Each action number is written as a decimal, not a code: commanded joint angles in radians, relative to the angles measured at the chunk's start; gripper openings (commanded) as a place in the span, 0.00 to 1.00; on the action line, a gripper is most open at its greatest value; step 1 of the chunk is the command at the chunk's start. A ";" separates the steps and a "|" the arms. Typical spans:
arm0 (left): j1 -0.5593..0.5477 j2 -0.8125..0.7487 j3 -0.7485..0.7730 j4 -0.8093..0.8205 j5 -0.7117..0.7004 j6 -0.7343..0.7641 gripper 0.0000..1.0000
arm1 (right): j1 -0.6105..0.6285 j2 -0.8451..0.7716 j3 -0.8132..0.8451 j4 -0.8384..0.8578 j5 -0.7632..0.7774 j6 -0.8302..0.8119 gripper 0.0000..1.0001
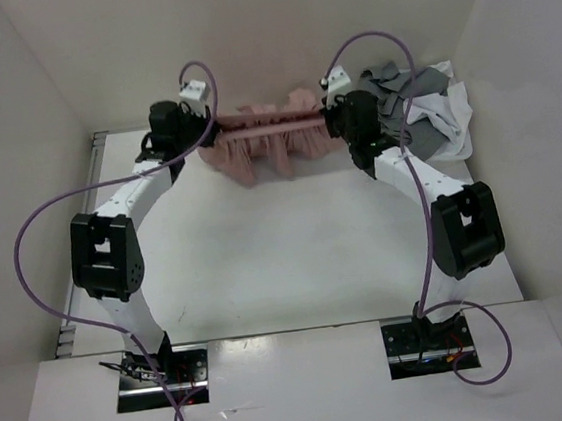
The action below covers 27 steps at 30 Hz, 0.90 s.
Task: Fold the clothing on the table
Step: Flatten the skirt out
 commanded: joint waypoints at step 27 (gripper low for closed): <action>-0.132 -0.424 -0.625 -0.092 -0.217 -0.197 0.29 | 0.177 -0.316 -0.321 -0.539 0.045 0.219 0.00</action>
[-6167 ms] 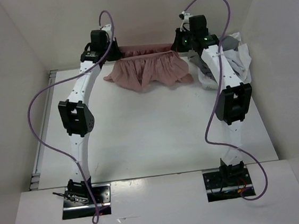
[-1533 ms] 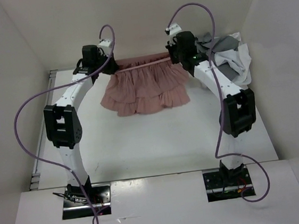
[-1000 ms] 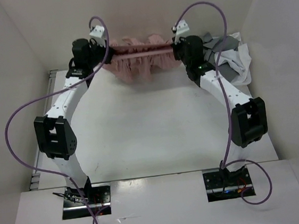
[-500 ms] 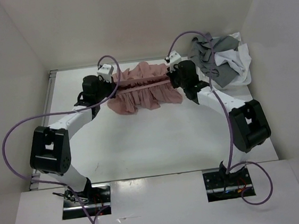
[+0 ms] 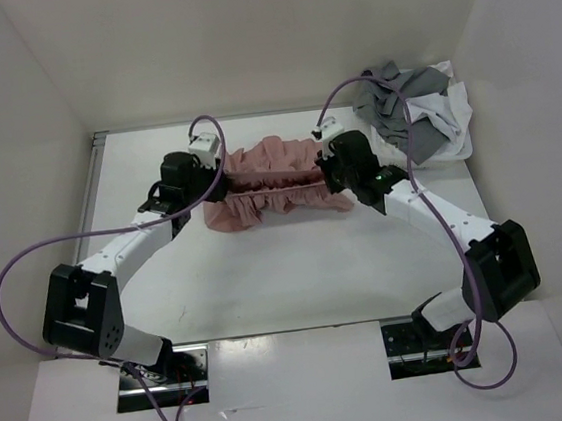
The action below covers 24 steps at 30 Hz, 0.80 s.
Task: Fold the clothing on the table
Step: Flatten the skirt out
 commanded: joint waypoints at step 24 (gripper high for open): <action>-0.131 -0.355 -0.437 -0.459 0.078 -0.692 0.35 | 0.385 -0.020 -0.185 -0.540 -0.289 0.828 0.00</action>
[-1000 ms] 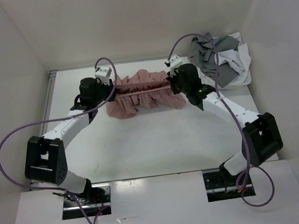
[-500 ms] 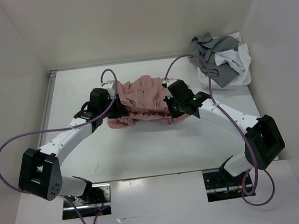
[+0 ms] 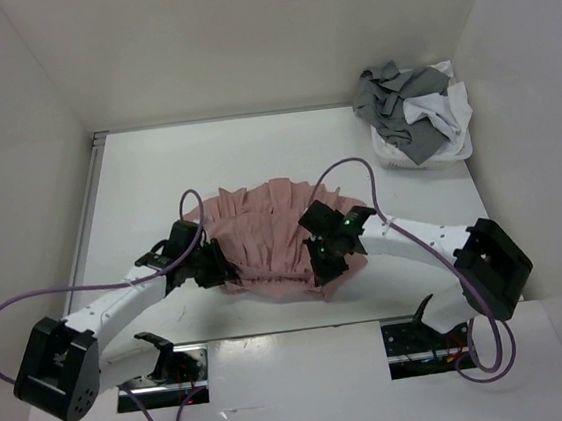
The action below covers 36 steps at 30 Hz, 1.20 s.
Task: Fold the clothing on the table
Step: Flatten the skirt out, then fold the skirt
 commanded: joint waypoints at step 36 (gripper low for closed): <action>-0.011 0.335 0.345 0.103 -0.175 -0.071 0.88 | -0.218 0.012 0.082 0.222 0.113 0.184 0.03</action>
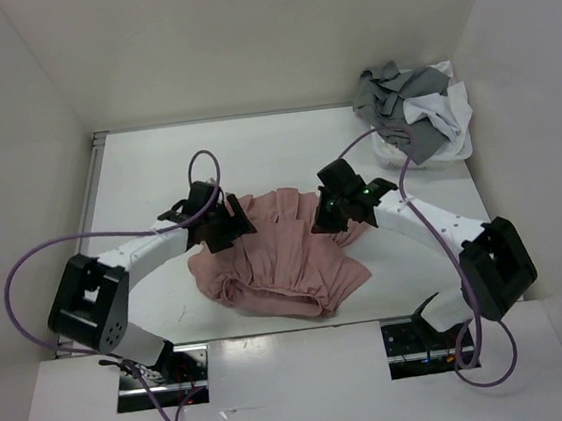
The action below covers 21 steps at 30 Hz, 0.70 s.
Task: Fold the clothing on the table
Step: Fold the skirt
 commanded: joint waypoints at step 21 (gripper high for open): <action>0.047 0.498 0.347 0.068 -0.149 0.021 0.45 | -0.257 0.554 0.253 0.144 -0.056 -0.127 0.03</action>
